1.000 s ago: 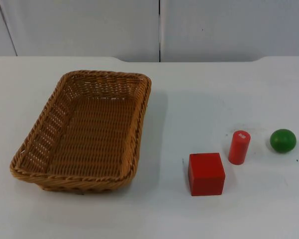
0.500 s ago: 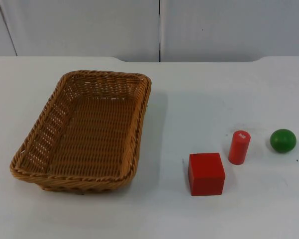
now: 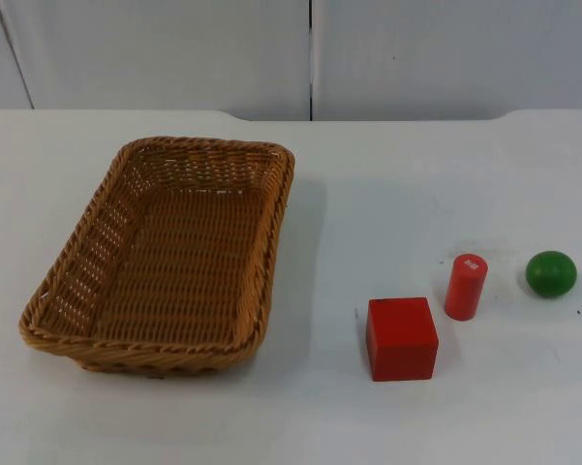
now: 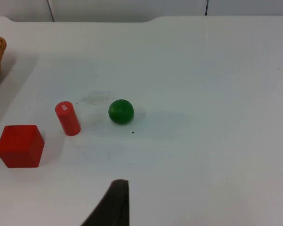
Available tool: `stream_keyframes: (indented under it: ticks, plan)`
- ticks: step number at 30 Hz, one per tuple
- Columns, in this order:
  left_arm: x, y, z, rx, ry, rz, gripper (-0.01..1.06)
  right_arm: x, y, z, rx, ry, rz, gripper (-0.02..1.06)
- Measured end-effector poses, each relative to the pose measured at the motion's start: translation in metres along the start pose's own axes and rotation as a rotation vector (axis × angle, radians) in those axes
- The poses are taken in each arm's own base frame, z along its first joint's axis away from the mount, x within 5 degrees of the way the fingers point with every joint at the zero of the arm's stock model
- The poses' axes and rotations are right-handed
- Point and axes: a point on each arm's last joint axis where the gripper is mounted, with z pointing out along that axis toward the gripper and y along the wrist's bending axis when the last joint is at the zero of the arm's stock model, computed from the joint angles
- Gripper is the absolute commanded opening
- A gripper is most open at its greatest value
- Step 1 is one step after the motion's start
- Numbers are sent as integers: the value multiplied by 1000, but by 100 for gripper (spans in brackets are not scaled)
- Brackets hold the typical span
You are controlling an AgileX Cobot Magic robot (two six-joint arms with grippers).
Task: Pick up the basket with the left hand and place the object to the left of the red cylinder into the basket with the right hand.
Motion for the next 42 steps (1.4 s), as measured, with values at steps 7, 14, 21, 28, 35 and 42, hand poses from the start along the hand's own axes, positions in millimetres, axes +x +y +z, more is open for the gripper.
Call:
stream_keyframes:
  ticks: [7, 14, 21, 28, 35, 42]
  plan:
    - [0, 0, 0, 0, 0, 0, 105, 0, 0, 0, 0, 0, 0, 105]
    - [0, 0, 0, 0, 0, 0, 105, 0, 0, 0, 0, 0, 0, 105]
    - [0, 0, 0, 0, 0, 0, 105, 0, 0, 0, 0, 0, 0, 105]
    - [0, 0, 0, 0, 0, 0, 105, 0, 0, 0, 0, 0, 0, 105]
    - [0, 0, 0, 0, 0, 0, 105, 0, 0, 0, 0, 0, 0, 105]
    - [0, 0, 0, 2, 0, -1, 105, 0, 0, 0, 0, 0, 0, 105]
